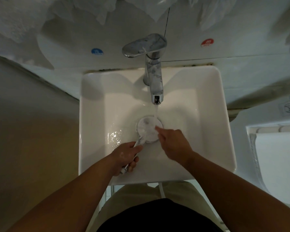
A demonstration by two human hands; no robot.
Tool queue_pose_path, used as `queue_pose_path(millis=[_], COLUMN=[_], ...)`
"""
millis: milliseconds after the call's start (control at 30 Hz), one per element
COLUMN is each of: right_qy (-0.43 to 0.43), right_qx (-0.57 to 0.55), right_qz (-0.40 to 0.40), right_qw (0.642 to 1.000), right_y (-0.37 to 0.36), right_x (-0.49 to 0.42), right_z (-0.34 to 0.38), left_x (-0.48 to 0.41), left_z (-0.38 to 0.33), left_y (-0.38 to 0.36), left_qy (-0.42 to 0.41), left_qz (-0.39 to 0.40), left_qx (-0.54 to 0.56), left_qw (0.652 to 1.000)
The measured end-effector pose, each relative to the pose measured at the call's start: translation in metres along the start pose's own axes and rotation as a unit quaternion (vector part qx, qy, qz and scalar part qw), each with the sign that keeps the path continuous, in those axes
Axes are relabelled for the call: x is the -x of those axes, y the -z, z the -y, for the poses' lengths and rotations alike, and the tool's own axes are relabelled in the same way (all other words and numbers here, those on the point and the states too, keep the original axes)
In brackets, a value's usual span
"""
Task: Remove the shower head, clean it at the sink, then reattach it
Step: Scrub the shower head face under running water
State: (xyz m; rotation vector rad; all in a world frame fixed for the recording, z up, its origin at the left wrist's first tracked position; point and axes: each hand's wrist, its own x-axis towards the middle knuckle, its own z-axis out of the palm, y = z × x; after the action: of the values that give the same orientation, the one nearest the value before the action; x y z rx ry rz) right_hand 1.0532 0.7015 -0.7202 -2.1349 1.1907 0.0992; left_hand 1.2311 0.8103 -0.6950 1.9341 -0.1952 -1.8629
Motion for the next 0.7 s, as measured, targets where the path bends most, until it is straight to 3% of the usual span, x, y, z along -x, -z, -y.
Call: queue_pose_path(millis=[100,267,400,533,700], right_qy=[0.074,-0.005,0.071,-0.005,0.062], right_qx=[-0.006,-0.004,-0.008,-0.004,0.011], right_qz=[0.058,-0.013,0.063,-0.024,0.051], right_qw=[0.996,1.0,0.995,1.0,0.997], right_y=[-0.008,0.004,-0.006,0.003,-0.006], right_x=[0.021,0.007,0.027,0.012,0.03], right_z=[0.012,-0.007,0.007,-0.014,-0.005], left_x=[-0.001,-0.003,-0.003,-0.004,-0.004], left_z=[0.001,0.004,0.005,0.008,0.008], left_y=[0.0,0.0,0.0,0.0,0.0], left_qy=[-0.003,-0.011,-0.018,-0.027,-0.04], left_qz=[0.0,-0.002,-0.005,-0.002,-0.006], left_qx=[-0.001,-0.004,-0.008,-0.014,-0.025], left_qw=[1.0,1.0,1.0,1.0,0.999])
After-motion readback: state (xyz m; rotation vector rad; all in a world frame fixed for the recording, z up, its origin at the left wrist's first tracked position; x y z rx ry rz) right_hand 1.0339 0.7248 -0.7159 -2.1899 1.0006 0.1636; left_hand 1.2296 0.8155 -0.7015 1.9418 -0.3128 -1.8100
